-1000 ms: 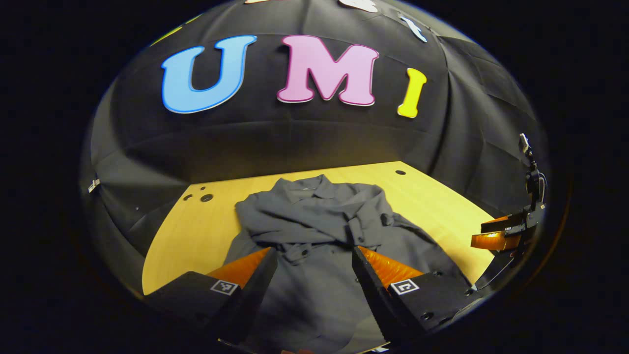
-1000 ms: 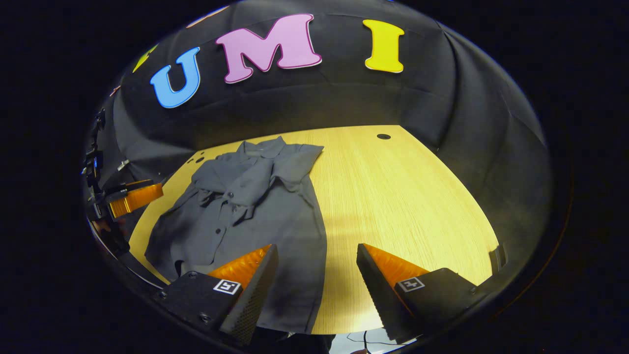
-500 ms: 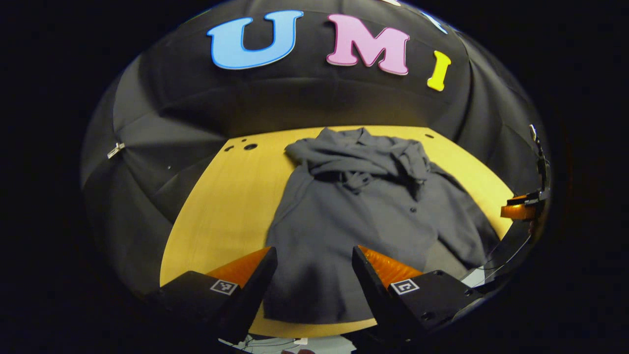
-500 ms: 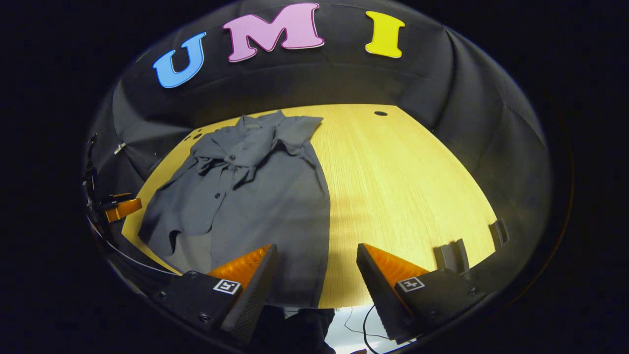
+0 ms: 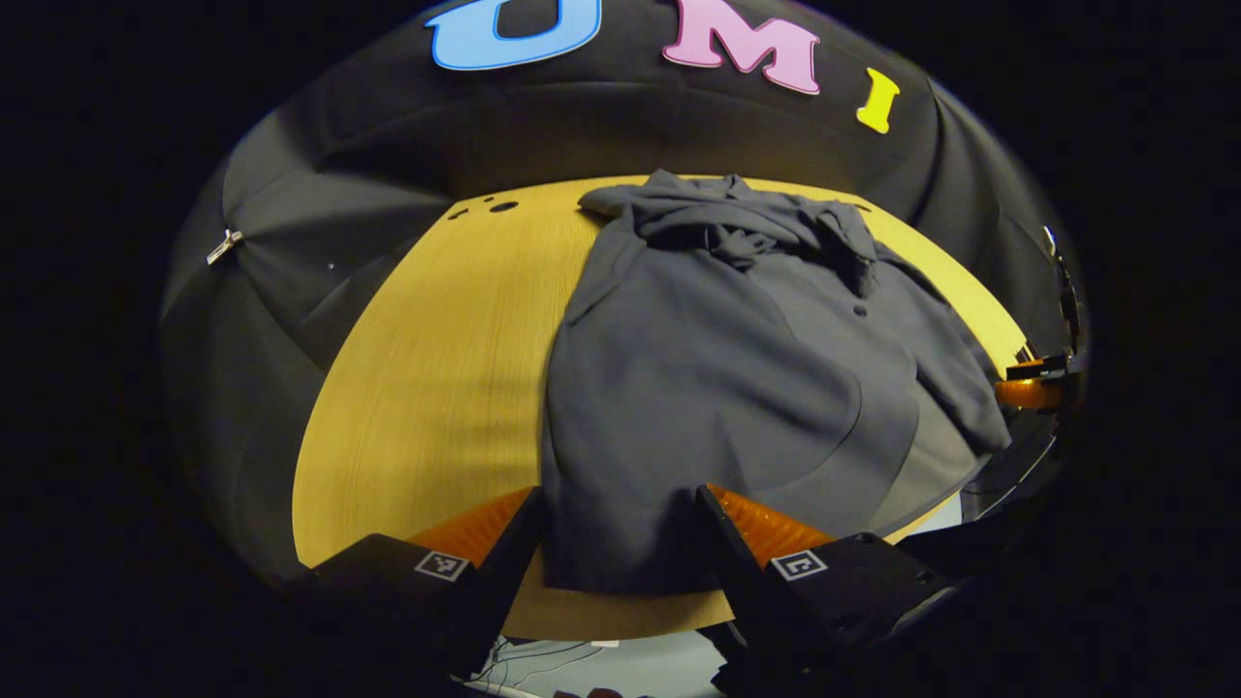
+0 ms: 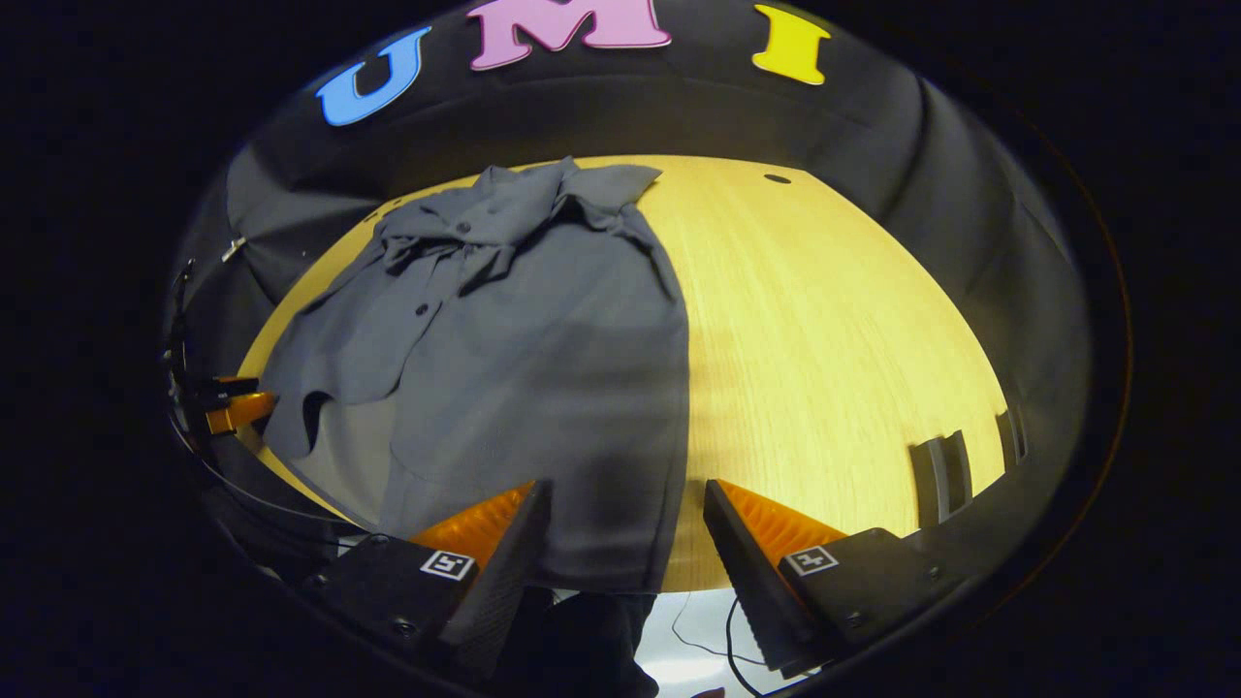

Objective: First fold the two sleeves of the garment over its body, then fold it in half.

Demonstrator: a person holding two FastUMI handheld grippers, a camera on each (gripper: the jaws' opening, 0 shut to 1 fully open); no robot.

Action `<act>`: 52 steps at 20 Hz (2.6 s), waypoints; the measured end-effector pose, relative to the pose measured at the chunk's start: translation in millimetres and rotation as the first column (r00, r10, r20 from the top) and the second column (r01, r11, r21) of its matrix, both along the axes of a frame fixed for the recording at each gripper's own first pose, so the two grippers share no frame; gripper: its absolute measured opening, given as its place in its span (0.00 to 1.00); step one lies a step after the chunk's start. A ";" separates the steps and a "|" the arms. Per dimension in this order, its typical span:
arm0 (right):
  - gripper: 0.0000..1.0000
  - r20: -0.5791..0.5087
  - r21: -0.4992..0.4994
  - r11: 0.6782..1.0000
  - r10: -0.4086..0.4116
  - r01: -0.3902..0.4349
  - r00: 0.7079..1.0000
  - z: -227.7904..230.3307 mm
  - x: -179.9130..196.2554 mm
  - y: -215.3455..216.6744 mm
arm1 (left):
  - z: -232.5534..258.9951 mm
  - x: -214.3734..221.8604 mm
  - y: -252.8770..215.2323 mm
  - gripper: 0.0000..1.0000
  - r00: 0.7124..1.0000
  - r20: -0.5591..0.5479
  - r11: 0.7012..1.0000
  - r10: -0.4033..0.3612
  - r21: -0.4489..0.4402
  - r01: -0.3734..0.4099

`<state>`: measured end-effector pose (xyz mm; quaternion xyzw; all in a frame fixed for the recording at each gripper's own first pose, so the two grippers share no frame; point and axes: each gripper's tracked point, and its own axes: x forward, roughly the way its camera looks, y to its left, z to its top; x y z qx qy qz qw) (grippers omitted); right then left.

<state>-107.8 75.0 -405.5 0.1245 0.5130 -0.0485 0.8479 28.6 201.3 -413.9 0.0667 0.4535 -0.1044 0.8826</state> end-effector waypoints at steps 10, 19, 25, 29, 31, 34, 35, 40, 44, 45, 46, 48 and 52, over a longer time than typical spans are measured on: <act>0.28 0.006 0.083 0.989 0.122 -0.122 0.993 -0.3 22.6 36.9 | -6.3 9.4 -36.2 0.13 0.993 0.001 0.993 -0.115 -0.039 0.115; 0.05 0.005 0.112 0.987 0.111 -0.111 0.994 16.0 -6.1 29.8 | 8.3 -30.6 -28.3 0.06 0.989 -0.133 0.993 -0.069 -0.100 0.056; 0.05 0.007 0.125 0.985 0.117 -0.117 0.993 34.2 -26.4 27.8 | 29.1 -63.7 -33.6 0.06 0.982 -0.183 0.988 -0.049 -0.151 0.021; 0.05 0.086 0.130 0.990 0.050 -0.061 0.995 63.8 -1.8 16.4 | 64.0 -35.9 -41.6 0.05 0.988 -0.152 0.972 0.008 -0.229 -0.043; 0.05 0.142 0.134 0.990 0.011 -0.030 0.990 81.2 19.4 9.2 | 81.6 -13.8 -45.1 0.06 0.992 -0.118 0.964 0.032 -0.259 -0.061; 0.05 0.235 0.147 0.989 -0.053 0.019 0.970 109.8 56.4 -2.2 | 105.7 19.1 -45.9 0.06 0.997 -0.056 0.960 0.052 -0.273 -0.065; 0.05 0.267 0.144 0.989 -0.069 0.031 0.961 120.5 69.4 -7.2 | 114.5 29.3 -45.4 0.06 0.998 -0.033 0.961 0.053 -0.271 -0.060; 0.05 0.382 0.120 0.992 -0.088 0.045 0.920 164.3 132.2 -28.2 | 142.1 88.5 -50.4 0.06 0.993 0.076 0.955 0.089 -0.289 -0.064; 0.05 0.448 0.114 0.992 -0.100 0.054 0.889 177.9 182.4 -40.0 | 162.1 136.5 -57.5 0.06 0.983 0.158 0.951 0.098 -0.305 -0.046; 0.05 0.459 0.117 0.991 -0.108 0.061 0.882 179.8 195.5 -43.1 | 167.8 149.6 -59.2 0.05 0.979 0.181 0.951 0.098 -0.306 -0.039; 0.05 0.471 0.116 0.991 -0.118 0.071 0.874 181.6 208.6 -47.7 | 172.0 163.1 -61.5 0.06 0.974 0.203 0.951 0.100 -0.308 -0.034; 0.05 0.493 0.118 0.989 -0.138 0.091 0.859 184.9 233.0 -55.9 | 178.6 188.3 -64.8 0.05 0.965 0.239 0.949 0.108 -0.314 -0.028; 0.05 0.514 0.094 0.990 -0.137 0.103 0.847 176.8 278.1 -72.5 | 178.6 233.7 -71.3 0.05 0.954 0.280 0.952 0.111 -0.306 -0.022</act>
